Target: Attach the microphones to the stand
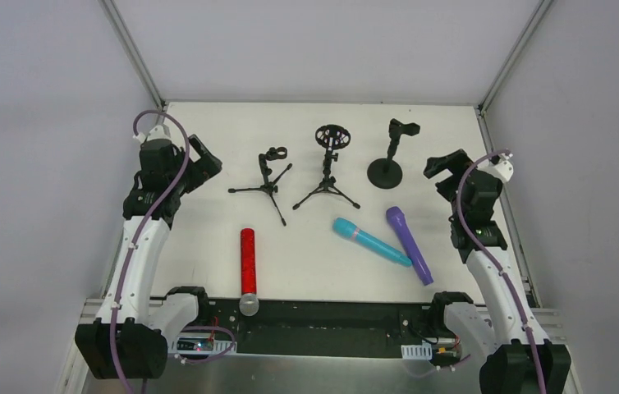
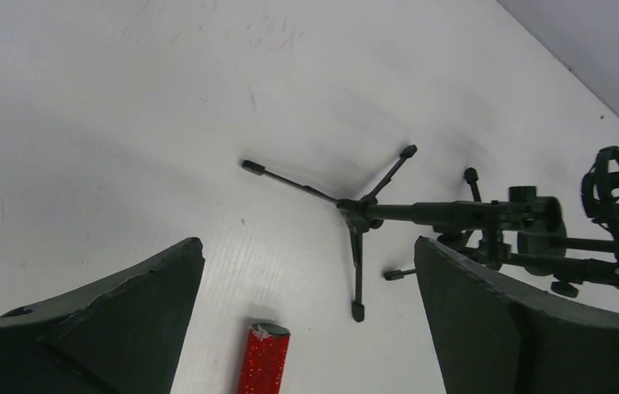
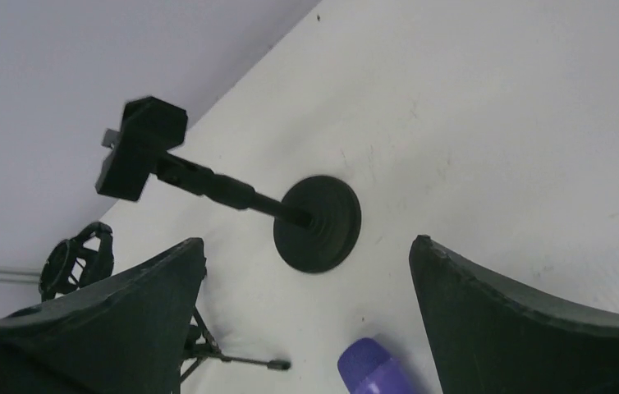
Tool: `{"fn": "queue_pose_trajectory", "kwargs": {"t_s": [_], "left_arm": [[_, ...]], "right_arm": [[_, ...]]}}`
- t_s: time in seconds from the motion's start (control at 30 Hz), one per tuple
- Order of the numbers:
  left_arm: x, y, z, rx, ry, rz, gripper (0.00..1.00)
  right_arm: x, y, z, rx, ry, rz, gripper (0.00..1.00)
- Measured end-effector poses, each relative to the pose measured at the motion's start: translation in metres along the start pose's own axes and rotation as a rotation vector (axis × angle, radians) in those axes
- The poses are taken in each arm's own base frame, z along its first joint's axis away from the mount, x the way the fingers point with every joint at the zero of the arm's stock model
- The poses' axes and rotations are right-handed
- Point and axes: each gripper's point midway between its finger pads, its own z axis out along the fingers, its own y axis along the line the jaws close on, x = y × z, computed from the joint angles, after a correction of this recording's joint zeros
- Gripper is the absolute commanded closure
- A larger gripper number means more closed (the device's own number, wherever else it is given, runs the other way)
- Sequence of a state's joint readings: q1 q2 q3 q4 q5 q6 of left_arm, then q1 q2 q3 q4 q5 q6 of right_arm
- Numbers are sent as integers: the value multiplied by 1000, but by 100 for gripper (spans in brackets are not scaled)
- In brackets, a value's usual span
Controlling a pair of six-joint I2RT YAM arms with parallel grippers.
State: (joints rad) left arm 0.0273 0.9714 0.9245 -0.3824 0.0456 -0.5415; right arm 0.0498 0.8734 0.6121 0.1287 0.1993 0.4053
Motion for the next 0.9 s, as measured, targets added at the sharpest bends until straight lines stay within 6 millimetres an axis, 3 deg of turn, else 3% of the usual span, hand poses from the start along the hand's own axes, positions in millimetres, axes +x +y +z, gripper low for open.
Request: {"fn": "queue_pose_trajectory", "kwargs": {"t_s": [0.27,0.4,0.5,0.63,0.9], "left_arm": [[-54,-58,6,143,-6,7,0],[-83,-90,16,222,-3,12,0],[-95,-103,28,248,2,14,0],[-94,-103,45,236,27,11,0],[-63,-79,66,199,105,-40,0]], "right_arm": [[64,-11,-29,6,323,34,1],[86,-8,-45,-23,448,45,1],[96,-7,-55,-31,519,56,1],[98,-2,-65,-38,573,61,1],[99,1,-79,-32,624,73,1]]}}
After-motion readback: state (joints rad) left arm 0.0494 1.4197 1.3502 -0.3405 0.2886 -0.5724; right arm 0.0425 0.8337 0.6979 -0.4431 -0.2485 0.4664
